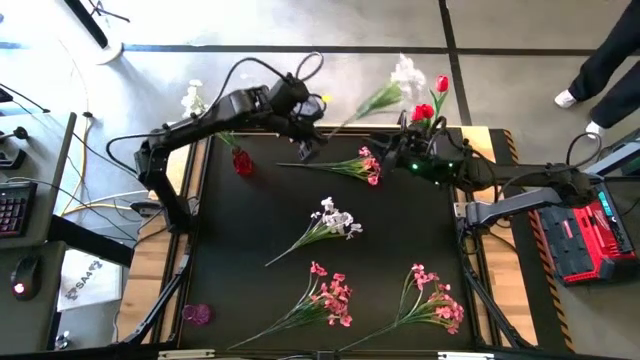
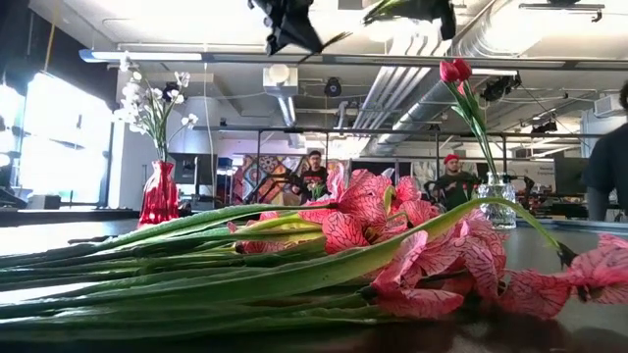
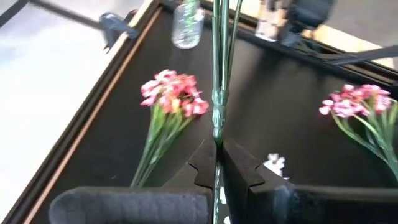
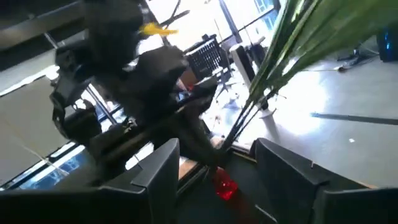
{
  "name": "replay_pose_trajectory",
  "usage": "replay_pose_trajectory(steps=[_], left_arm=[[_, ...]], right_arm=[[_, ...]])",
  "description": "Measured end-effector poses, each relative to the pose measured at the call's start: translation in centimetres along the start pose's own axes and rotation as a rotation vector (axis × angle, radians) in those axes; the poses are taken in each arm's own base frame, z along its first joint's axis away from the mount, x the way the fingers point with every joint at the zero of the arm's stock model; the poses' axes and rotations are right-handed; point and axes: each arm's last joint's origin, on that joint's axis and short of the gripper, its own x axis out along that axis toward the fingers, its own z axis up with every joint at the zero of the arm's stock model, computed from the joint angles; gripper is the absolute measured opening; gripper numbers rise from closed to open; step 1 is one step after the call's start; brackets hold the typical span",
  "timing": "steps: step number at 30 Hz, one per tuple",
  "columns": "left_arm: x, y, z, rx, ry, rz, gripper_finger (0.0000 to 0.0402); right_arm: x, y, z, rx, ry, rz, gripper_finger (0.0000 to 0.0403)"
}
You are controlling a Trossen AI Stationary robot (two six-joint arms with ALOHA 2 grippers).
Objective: Sort flowers into vase by color
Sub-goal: Put the top white flowers into the red vase
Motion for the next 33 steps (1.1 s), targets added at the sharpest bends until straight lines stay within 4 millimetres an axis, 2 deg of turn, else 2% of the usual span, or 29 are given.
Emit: replay_pose_trajectory(steps=[6, 14, 18, 23, 27, 33], left_arm=[[0.3, -3.3, 0.6, 0.076, -0.079, -0.05, 0.0], [0.8, -4.4, 0.4, 0.092, -0.064, -0.07, 0.0], [0.7, -4.5, 0.5, 0.095, -0.072, -0.071, 0.0], [0.7, -4.5, 0.4, 0.099, -0.066, -0.07, 0.0005], [1.3, -4.4, 0.3, 0.123, -0.051, -0.066, 0.0039], [1.2, -4.7, 0.3, 0.153, -0.056, -0.116, 0.0123]], right_arm=[[0.1, -0.3, 0.4, 0.012, -0.028, -0.018, 0.0203], [0.0, 0.2, 1.0, 0.012, -0.069, 0.056, 0.0168], [0.0, 0.2, 0.9, 0.013, -0.059, 0.068, 0.0123], [0.0, 0.3, 0.9, -0.048, -0.047, 0.084, 0.0019], [0.0, 0.0, 0.3, -0.088, 0.032, 0.094, 0.0009], [0.0, -1.0, -1.2, -0.103, 0.219, 0.076, 0.0004]])
